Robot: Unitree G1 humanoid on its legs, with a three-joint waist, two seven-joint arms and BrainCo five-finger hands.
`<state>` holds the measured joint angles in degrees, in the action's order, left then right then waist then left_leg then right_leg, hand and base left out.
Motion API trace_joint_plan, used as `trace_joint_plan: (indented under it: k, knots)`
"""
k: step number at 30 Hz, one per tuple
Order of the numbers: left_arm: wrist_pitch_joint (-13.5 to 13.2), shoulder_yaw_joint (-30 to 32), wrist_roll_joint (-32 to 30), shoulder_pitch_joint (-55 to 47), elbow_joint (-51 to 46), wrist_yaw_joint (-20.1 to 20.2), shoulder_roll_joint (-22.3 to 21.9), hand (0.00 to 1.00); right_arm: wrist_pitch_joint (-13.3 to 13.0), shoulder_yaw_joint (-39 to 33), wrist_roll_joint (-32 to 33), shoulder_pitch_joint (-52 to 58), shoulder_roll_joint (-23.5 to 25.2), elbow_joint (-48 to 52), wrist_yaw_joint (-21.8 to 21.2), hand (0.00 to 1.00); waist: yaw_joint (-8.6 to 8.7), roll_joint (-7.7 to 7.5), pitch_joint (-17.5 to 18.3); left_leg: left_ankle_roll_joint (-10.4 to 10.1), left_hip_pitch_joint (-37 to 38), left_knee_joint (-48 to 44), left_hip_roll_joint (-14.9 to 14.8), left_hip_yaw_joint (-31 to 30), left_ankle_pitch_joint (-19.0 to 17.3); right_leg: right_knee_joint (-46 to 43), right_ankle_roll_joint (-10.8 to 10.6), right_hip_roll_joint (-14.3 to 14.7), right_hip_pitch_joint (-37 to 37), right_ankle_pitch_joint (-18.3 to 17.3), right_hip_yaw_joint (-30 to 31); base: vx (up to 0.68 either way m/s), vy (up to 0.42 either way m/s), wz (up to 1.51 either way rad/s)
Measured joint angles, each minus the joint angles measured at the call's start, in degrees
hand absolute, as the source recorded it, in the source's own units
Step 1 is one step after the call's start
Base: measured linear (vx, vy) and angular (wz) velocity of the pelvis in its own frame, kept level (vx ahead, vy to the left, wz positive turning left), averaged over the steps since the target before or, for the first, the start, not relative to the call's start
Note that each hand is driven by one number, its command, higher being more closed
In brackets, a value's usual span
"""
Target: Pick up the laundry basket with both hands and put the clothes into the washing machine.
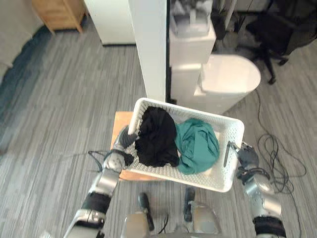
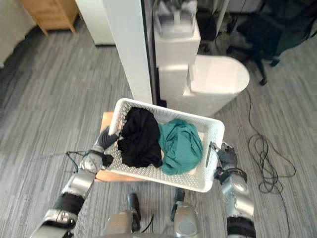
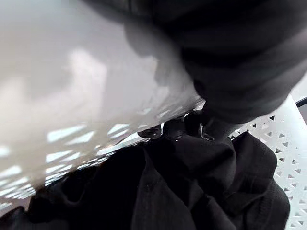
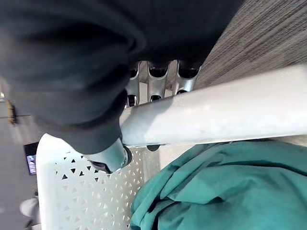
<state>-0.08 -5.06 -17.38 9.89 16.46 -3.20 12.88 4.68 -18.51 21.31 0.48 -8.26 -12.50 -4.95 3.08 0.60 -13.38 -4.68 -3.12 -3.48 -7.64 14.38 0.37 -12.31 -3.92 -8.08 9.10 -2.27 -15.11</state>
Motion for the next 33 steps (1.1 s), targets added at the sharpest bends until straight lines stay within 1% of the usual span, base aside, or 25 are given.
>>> trace_joint_plan:
  k: [3, 7, 9, 10, 13, 14, 15, 16, 17, 18, 19, 20, 21, 22, 23, 24, 25, 26, 27, 28, 29, 30, 31, 32, 33]
  knots:
    - [-0.3, 1.9, 1.5, -6.7, -3.6, 1.5, -3.9, 1.00, -0.8, -1.9, 0.1, 3.7, 2.8, 0.1, -1.0, 1.00, 0.86, 0.80, 2.5, -0.4, 4.1, 1.2, -0.4, 0.3, -0.7, 2.0, -0.2, 1.1, -4.2, -0.2, 0.7, 0.12, -0.001, -0.10]
    - [-0.1, 3.3, 1.6, -13.4, -5.1, 3.6, -7.7, 1.00, -0.9, -3.6, 0.0, 7.8, 5.3, 0.1, -1.4, 1.00, 0.92, 1.64, 4.1, -1.1, 7.4, 0.1, -1.8, 0.4, -2.3, 5.0, 0.1, 2.8, -9.3, 0.1, 0.7, 0.07, -0.028, -0.03]
    - [0.2, 3.4, 1.6, -16.0, -5.3, 4.5, -8.8, 1.00, -0.9, -3.9, 0.0, 9.2, 5.9, 0.0, -1.2, 1.00, 0.77, 2.14, 4.4, -1.3, 7.2, -3.5, -2.8, 0.2, -4.2, 5.7, 0.3, 3.4, -11.0, 0.2, 0.7, 0.01, -0.037, -0.06]
    - [1.2, 3.2, 1.6, -17.4, -5.3, 4.8, -9.9, 1.00, -0.9, -4.0, 0.0, 10.2, 5.9, -0.3, -0.9, 1.00, 0.84, 2.78, 4.7, -0.7, 5.8, -8.6, -4.3, 0.0, -6.7, 5.5, 0.7, 4.2, -11.9, -0.1, 0.7, -0.03, -0.022, -0.04]
    - [1.6, 2.2, 1.7, -17.6, -5.3, 5.1, -10.4, 1.00, -0.9, -4.0, 0.1, 10.6, 5.9, -0.3, 0.3, 1.00, 0.98, 3.39, 5.1, 0.1, 2.7, -14.2, -6.0, -0.1, -7.7, 2.7, 1.8, 4.9, -10.2, -1.2, 0.7, -0.11, -0.057, -0.01]
    - [1.6, 1.4, 2.3, -17.7, -5.3, 5.2, -10.3, 1.00, -1.1, -4.2, 0.7, 10.5, 5.8, -0.6, 1.3, 1.00, 0.95, 3.56, 5.4, -0.1, 2.0, -14.4, -6.1, -1.8, -7.3, 1.7, 2.3, 4.5, -8.6, -1.3, 1.0, -0.16, -0.024, -0.10]
    - [1.8, 1.0, 2.8, -17.7, -5.3, 5.2, -10.3, 1.00, -1.3, -4.6, 0.9, 10.5, 6.0, -1.0, 1.5, 1.00, 0.93, 3.54, 5.5, 0.1, 1.6, -16.4, -5.9, -3.1, -8.3, 1.4, 2.5, 4.3, -8.0, -1.2, 1.0, -0.19, -0.005, -0.27]
    - [2.0, 0.5, 3.3, -17.9, -5.3, 5.3, -10.7, 1.00, -1.7, -5.3, 0.9, 10.3, 6.5, -2.2, 1.8, 1.00, 0.67, 3.52, 5.3, -0.4, 0.9, -22.8, -6.0, -5.6, -10.5, 0.2, 2.7, 4.2, -7.5, -1.1, 1.6, -0.13, 0.017, -0.44]
    - [2.1, -0.2, 3.4, -18.3, -5.3, 5.3, -11.0, 1.00, -1.9, -5.1, 0.9, 10.6, 6.1, -2.3, 2.5, 1.00, 0.62, 3.62, 5.4, -2.4, 1.7, -29.7, -5.0, -10.5, -12.7, -1.1, 2.6, 4.5, -7.0, -1.1, 3.4, -0.17, 0.079, -0.70]
    - [2.1, -1.3, 4.2, -18.6, -5.6, 5.3, -11.0, 1.00, -2.2, -4.8, 1.3, 11.4, 5.7, -1.8, 2.6, 1.00, 0.85, 4.88, 6.2, -3.9, 3.8, -31.3, -3.9, -14.9, -14.7, -2.0, 2.3, 5.4, -5.6, -0.9, 5.1, -0.15, 0.117, -0.70]
    - [2.1, -1.7, 4.5, -18.7, -6.2, 5.3, -10.9, 1.00, -2.4, -4.7, 1.7, 11.6, 5.7, -1.5, 2.7, 1.00, 1.00, 5.34, 6.5, -3.6, 4.8, -30.2, -3.7, -16.1, -16.4, -2.6, 2.1, 6.0, -4.4, -0.7, 6.1, -0.14, 0.137, -0.83]
    - [2.1, -2.0, 4.5, -18.5, -7.7, 5.3, -10.6, 1.00, -2.9, -4.0, 3.1, 11.8, 5.7, -0.9, 3.1, 1.00, 1.36, 5.61, 6.7, -1.8, 5.7, -26.9, -3.3, -16.5, -19.4, -3.6, 1.6, 6.8, -1.5, -0.4, 7.9, -0.18, 0.150, -0.87]
    - [2.1, -2.4, 4.5, -17.6, -8.5, 5.4, -10.3, 1.00, -3.3, -3.7, 4.2, 13.1, 6.2, 1.6, 3.7, 1.00, 1.40, 5.50, 6.9, -1.4, 5.7, -23.8, -3.4, -15.0, -21.8, -3.9, 0.6, 7.1, 1.1, 0.8, 9.2, -0.25, 0.183, -0.79]
    - [2.1, -2.9, 4.5, -17.0, -8.5, 5.3, -10.2, 1.00, -3.4, -3.9, 4.8, 14.0, 6.4, 3.0, 3.8, 1.00, 1.59, 5.08, 6.8, -1.4, 5.6, -22.4, -3.2, -13.7, -23.1, -3.9, 0.3, 7.1, 2.3, 1.7, 9.9, -0.35, 0.202, -0.82]
    - [2.1, -3.6, 4.5, -16.4, -8.7, 5.1, -9.4, 1.00, -3.4, -4.0, 5.1, 15.5, 7.4, 5.0, 4.2, 1.00, 1.25, 2.86, 6.8, -1.3, 4.7, -22.6, -1.7, -10.5, -23.0, -3.1, -0.4, 6.0, 3.9, 3.8, 12.4, -0.39, 0.197, -0.95]
    - [2.1, -4.4, 4.5, -16.4, -8.9, 4.5, -9.0, 1.00, -3.3, -3.9, 5.1, 17.8, 8.1, 8.4, 5.1, 1.00, 0.70, 1.21, 6.8, -0.7, 3.7, -24.1, -1.0, -7.6, -23.2, -0.8, -0.5, 5.9, 4.7, 5.8, 14.4, -0.34, 0.164, -1.14]
    - [2.1, -4.7, 4.5, -16.4, -9.0, 4.3, -9.0, 1.00, -3.3, -3.9, 5.1, 18.8, 8.4, 9.9, 5.4, 1.00, 0.48, 0.77, 6.7, -0.1, 3.4, -24.8, -1.0, -5.9, -23.2, 0.9, -0.6, 5.9, 4.9, 5.9, 15.0, -0.32, 0.199, -1.52]
    - [2.1, -4.8, 4.8, -16.4, -9.3, 4.2, -8.6, 1.00, -3.1, -3.6, 4.9, 19.9, 8.8, 12.3, 5.9, 1.00, -0.05, -0.11, 6.9, 1.6, 3.4, -24.0, -1.1, -0.9, -22.2, 4.9, -0.7, 5.7, 5.0, 4.7, 14.2, -0.27, 0.164, -1.60]
    - [2.1, -4.7, 5.5, -16.4, -9.7, 4.2, -8.3, 1.00, -3.1, -3.3, 4.9, 20.1, 8.9, 13.1, 5.9, 1.00, -0.29, -0.34, 7.2, 2.5, 3.9, -22.6, -2.0, 2.1, -21.6, 5.9, -0.5, 5.3, 5.4, 3.1, 12.2, -0.40, 0.149, -2.90]
    - [2.0, -3.8, 6.0, -16.1, -10.6, 4.3, -7.9, 1.00, -3.2, -2.8, 4.9, 19.6, 8.8, 13.8, 6.0, 1.00, -0.59, -1.21, 7.4, 3.5, 5.5, -18.9, -3.3, 11.9, -19.2, 2.3, 1.8, 2.1, 8.4, 3.4, -1.5, -0.34, 0.065, -2.62]
    - [2.0, -3.8, 6.1, -15.9, -10.6, 4.3, -7.9, 1.00, -3.2, -2.9, 4.9, 19.4, 8.9, 13.8, 6.0, 1.00, -0.38, -1.20, 7.4, 3.6, 6.3, -17.4, -3.5, 14.9, -18.3, -0.8, 3.1, 0.9, 8.4, 3.6, -6.4, -0.32, 0.047, -2.55]
    - [2.0, -3.8, 6.3, -15.9, -10.6, 4.3, -7.9, 1.00, -3.2, -3.0, 4.7, 19.3, 9.0, 13.8, 6.0, 1.00, -0.21, -0.90, 7.4, 3.6, 7.3, -15.9, -3.7, 17.6, -17.5, -4.4, 4.2, -0.4, 8.1, 2.8, -10.0, -0.20, 0.041, -1.63]
    - [2.0, -3.7, 6.7, -15.9, -10.6, 4.4, -7.9, 1.00, -3.2, -3.1, 4.5, 19.3, 9.0, 13.8, 6.0, 1.00, 0.33, -1.45, 7.8, 3.6, 8.8, -14.1, -3.9, 21.7, -16.5, -10.8, 5.8, -2.2, 7.4, 1.3, -12.3, -0.19, 0.025, -2.06]
    - [2.0, -3.5, 7.7, -16.0, -10.3, 4.4, -7.9, 1.00, -3.3, -3.1, 4.3, 19.1, 9.0, 13.6, 6.0, 1.00, 0.92, -1.33, 8.0, 2.9, 11.0, -12.9, -4.6, 26.6, -15.8, -17.8, 6.6, -3.7, 5.9, -1.6, -11.8, -0.15, -0.023, -2.55]
    - [2.0, -2.8, 7.8, -16.0, -10.0, 4.4, -7.9, 1.00, -3.4, -3.0, 3.8, 18.8, 9.1, 13.0, 6.0, 1.00, 1.34, -2.04, 8.7, 2.5, 12.1, -13.0, -5.5, 31.7, -15.6, -22.2, 5.5, -5.1, 3.9, -3.6, -9.2, -0.07, -0.067, -2.30]
